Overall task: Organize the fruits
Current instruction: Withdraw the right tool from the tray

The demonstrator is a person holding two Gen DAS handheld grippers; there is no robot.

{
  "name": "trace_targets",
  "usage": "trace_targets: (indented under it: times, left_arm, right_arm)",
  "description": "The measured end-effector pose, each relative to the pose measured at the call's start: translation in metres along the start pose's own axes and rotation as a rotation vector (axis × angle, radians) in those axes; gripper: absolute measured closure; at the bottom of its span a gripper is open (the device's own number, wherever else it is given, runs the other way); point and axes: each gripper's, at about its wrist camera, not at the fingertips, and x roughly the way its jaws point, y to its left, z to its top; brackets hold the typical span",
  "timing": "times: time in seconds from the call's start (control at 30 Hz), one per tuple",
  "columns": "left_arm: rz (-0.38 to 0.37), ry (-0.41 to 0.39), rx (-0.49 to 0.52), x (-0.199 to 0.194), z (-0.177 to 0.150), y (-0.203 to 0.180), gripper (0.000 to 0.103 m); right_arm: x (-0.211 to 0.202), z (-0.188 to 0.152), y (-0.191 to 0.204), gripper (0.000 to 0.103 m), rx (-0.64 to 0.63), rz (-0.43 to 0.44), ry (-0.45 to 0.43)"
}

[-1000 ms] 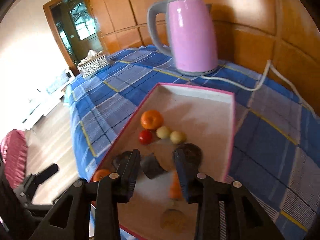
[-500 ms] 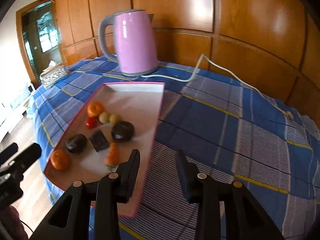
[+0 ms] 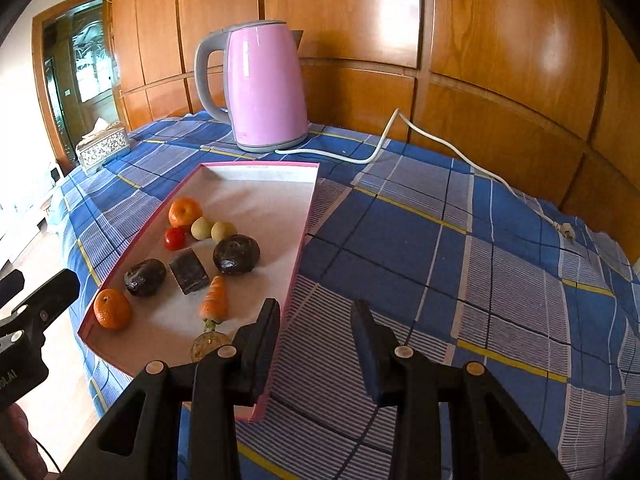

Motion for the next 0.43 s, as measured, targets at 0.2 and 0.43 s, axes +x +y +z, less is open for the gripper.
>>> trace_targets:
  times: [0.2,0.43]
  left_arm:
    - [-0.008,0.006,0.000,0.0012,0.0000,0.0011,0.000]
    - [-0.007,0.009,-0.010,0.0024,-0.0004,0.0030,0.000]
  right_arm:
    - [-0.0004,-0.0004,0.0009,0.066,-0.003,-0.002,-0.003]
    - [0.0005,-0.0009,0.0001,0.066,0.002,0.000,0.002]
